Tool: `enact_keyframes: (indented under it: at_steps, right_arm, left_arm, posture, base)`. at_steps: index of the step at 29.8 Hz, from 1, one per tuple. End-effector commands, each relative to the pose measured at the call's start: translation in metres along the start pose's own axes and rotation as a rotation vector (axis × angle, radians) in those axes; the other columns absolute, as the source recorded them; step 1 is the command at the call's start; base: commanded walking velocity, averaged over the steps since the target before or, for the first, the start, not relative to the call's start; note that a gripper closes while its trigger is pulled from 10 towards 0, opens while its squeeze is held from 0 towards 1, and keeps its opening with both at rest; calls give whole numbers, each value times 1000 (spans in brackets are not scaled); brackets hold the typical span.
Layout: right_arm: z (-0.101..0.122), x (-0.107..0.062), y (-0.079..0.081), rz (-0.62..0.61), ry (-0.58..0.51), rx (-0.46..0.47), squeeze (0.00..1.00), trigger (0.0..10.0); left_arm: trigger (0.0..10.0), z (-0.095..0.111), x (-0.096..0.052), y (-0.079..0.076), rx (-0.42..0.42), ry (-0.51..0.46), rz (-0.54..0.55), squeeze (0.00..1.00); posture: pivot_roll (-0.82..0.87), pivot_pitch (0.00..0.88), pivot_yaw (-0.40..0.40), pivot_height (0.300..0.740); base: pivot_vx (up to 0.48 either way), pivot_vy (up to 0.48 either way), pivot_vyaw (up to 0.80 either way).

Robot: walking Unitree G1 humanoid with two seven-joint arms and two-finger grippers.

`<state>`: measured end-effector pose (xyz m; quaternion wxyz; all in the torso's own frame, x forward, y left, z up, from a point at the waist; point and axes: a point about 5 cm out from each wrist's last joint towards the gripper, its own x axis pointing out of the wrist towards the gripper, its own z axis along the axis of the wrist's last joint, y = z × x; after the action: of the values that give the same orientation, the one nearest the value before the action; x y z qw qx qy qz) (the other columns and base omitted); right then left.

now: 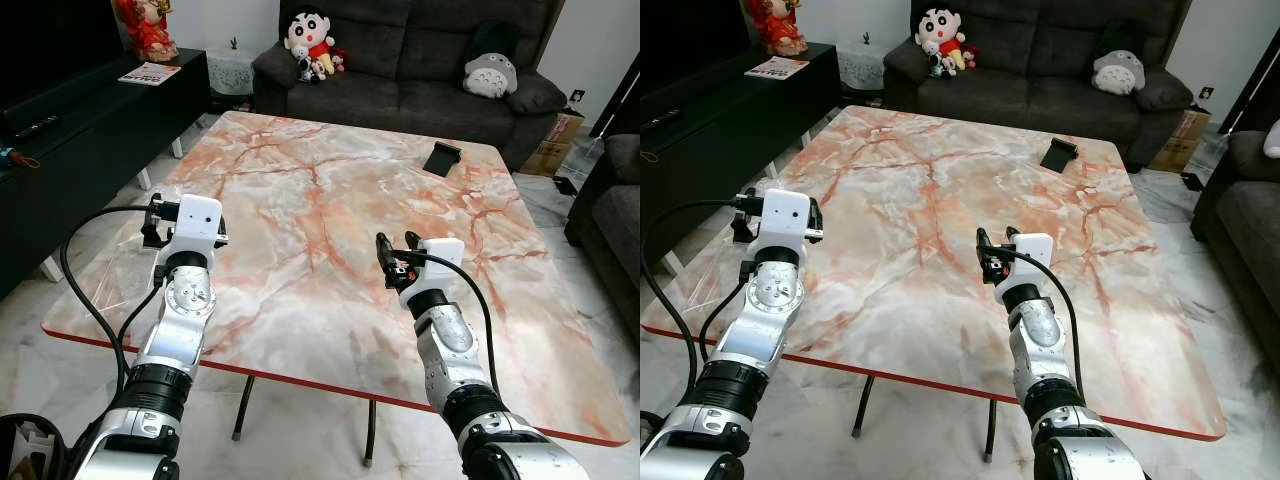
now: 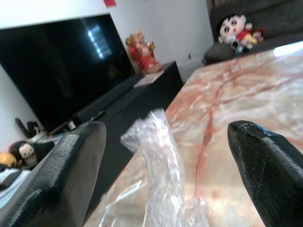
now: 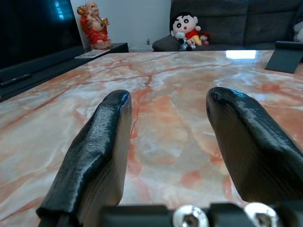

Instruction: Picking trash to rubbish bin

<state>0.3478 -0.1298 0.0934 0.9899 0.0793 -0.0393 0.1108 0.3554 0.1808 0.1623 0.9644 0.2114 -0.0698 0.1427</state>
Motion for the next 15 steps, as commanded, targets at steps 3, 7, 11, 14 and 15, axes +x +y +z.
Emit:
enact_keyframes:
  at_steps: [3,7,11,14,15]
  right_arm:
    - [-2,-2,-1,0,10,2,0,10000]
    - [-2,-2,-1,2,11,2,0,10000]
    - [-2,-2,-1,3,11,1,0,10000]
    - [-2,-2,-1,6,11,1,0,10000]
    - [-2,-2,-1,7,11,2,0,10000]
  left_arm:
    - [10000,-5,5,3,20,57,-7,0]
    - [10000,-9,4,3,26,93,-17,0]
    - [10000,-13,1,1,28,111,-21,0]
    - [10000,-15,-1,-1,28,126,-23,0]
    - [10000,-16,-1,-1,29,130,-22,0]
  posture:
    - [227,0,-98,740]
    - [227,0,-98,740]
    - [227,0,-98,740]
    - [227,0,-98,740]
    - [227,0,-98,740]
  base:
    - [0,0,0]
    - [0,0,0]
    - [0,0,0]
    - [0,0,0]
    - [0,0,0]
